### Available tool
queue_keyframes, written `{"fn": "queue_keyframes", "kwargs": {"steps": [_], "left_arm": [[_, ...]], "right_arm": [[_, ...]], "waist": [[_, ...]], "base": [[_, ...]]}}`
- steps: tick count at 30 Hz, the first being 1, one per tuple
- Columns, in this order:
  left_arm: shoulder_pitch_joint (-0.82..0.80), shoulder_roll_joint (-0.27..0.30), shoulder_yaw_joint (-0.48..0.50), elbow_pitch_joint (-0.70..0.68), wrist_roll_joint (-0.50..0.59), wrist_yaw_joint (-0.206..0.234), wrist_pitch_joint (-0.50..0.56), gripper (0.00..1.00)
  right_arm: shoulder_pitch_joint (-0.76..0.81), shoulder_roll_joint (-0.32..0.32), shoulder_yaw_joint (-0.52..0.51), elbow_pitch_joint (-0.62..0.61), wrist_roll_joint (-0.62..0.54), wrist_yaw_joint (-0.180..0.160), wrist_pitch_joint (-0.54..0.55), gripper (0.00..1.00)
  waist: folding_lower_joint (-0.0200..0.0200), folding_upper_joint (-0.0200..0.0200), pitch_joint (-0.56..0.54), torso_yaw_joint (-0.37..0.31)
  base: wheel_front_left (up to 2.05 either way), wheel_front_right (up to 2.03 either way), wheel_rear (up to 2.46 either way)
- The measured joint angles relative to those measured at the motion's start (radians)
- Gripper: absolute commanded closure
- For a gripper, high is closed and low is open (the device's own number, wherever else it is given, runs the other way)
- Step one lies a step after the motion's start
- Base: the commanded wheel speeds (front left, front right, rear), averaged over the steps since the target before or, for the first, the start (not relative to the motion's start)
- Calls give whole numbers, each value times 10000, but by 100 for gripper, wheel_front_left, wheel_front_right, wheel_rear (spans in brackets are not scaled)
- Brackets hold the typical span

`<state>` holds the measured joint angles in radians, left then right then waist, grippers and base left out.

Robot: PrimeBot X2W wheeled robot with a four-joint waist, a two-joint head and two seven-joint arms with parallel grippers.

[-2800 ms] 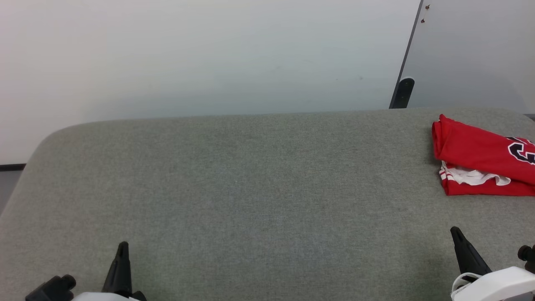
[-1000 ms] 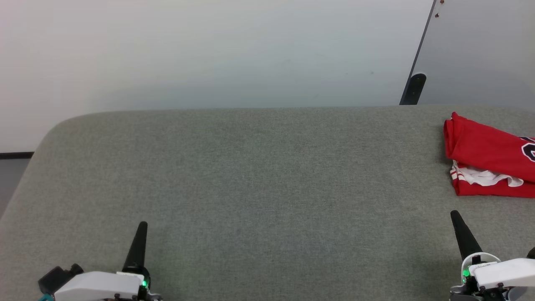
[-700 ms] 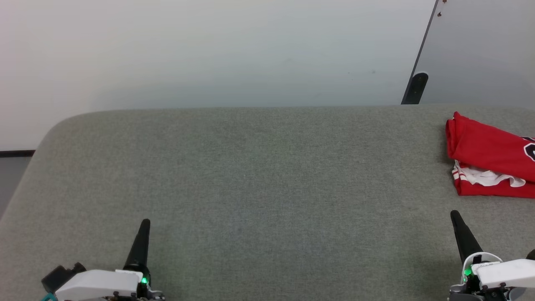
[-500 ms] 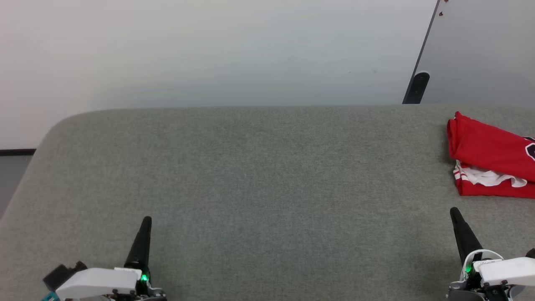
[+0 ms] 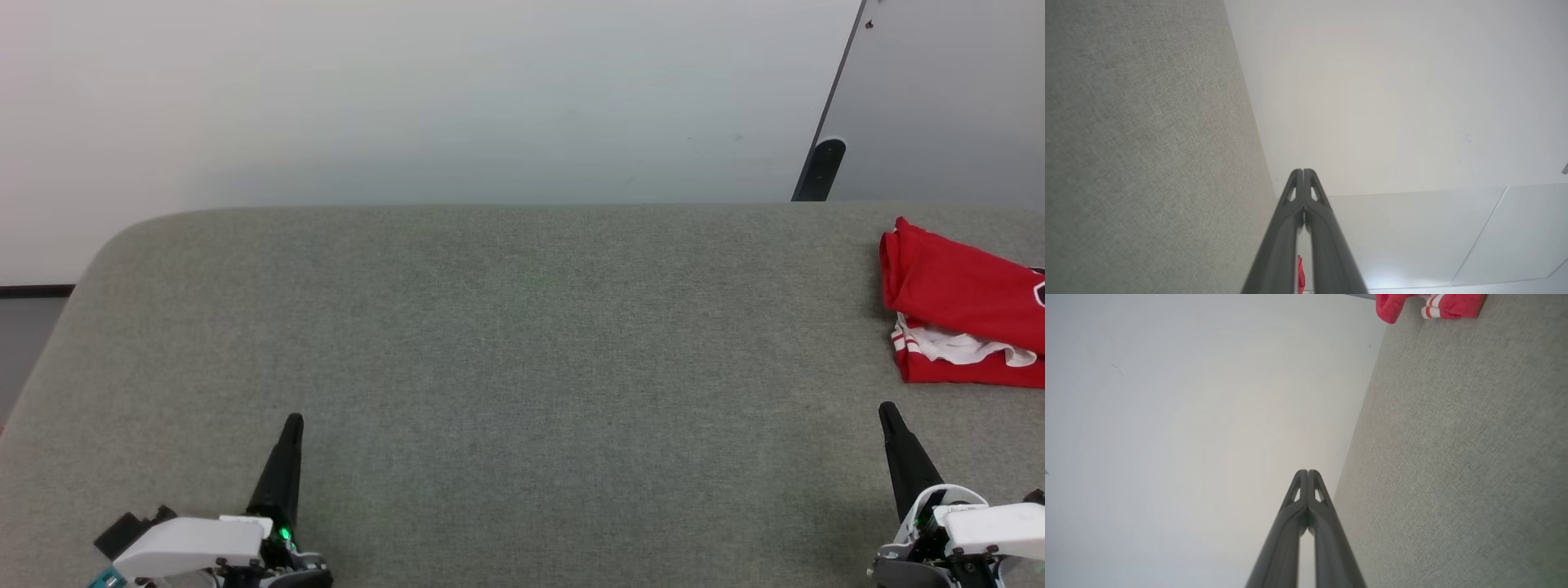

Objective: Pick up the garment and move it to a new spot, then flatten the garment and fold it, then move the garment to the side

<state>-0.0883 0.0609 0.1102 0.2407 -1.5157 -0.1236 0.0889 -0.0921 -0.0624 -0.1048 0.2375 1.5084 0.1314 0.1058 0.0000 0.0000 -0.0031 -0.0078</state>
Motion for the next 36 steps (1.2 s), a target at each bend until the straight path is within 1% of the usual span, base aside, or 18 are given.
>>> {"fn": "queue_keyframes", "kwargs": {"steps": [16, 36], "left_arm": [[-154, -107, 31, 50, -955, -44, 255, 100], [-163, -111, 31, 50, -955, -54, 255, 100]], "right_arm": [[-127, 113, -90, 77, 1026, 0, 81, 100], [-154, 121, -96, 79, 1026, 0, 81, 100]], "waist": [[0, 0, 62, 78], [0, 0, 62, 78]], "base": [[0, 0, 0], [0, 0, 0]]}}
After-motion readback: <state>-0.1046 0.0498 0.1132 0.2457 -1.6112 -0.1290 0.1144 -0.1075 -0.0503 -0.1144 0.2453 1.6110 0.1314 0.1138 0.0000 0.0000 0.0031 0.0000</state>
